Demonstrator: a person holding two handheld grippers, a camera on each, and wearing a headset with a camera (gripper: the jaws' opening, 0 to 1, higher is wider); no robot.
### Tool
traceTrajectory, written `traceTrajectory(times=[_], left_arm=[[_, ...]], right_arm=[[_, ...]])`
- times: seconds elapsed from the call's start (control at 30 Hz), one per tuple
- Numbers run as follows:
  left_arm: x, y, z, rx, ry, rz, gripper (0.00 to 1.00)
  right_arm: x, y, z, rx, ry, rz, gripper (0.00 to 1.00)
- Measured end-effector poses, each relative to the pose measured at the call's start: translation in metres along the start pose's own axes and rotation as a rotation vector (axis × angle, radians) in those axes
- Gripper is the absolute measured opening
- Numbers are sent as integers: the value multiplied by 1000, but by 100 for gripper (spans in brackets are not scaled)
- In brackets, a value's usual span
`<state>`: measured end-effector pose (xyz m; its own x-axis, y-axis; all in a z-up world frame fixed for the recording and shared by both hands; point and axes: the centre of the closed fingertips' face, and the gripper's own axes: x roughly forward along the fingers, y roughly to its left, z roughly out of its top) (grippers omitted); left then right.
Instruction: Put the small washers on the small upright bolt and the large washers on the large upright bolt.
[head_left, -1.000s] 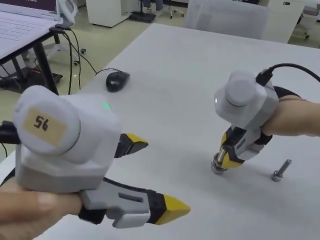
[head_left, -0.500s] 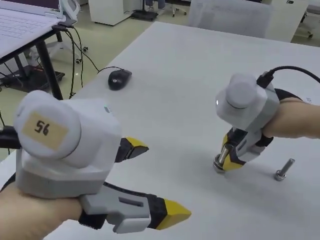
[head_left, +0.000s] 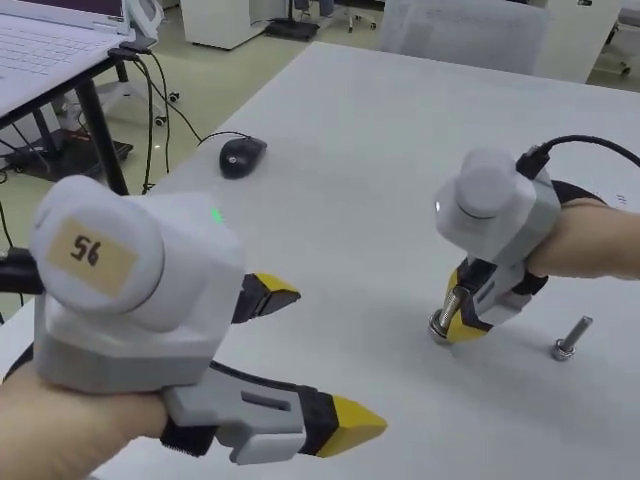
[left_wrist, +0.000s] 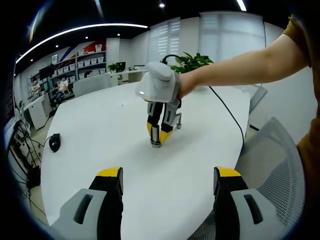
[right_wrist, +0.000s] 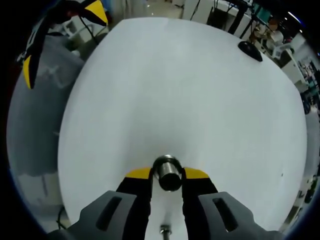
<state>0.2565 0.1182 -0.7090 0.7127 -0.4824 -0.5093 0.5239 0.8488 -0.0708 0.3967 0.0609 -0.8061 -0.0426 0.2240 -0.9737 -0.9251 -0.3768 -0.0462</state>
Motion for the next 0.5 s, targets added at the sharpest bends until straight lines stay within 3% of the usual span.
traceTrajectory(times=[0.5], left_arm=[[0,-2,-1,-8,1,-4,73]], right_arm=[[-2,-2,-2,-10,-9,-1,27]])
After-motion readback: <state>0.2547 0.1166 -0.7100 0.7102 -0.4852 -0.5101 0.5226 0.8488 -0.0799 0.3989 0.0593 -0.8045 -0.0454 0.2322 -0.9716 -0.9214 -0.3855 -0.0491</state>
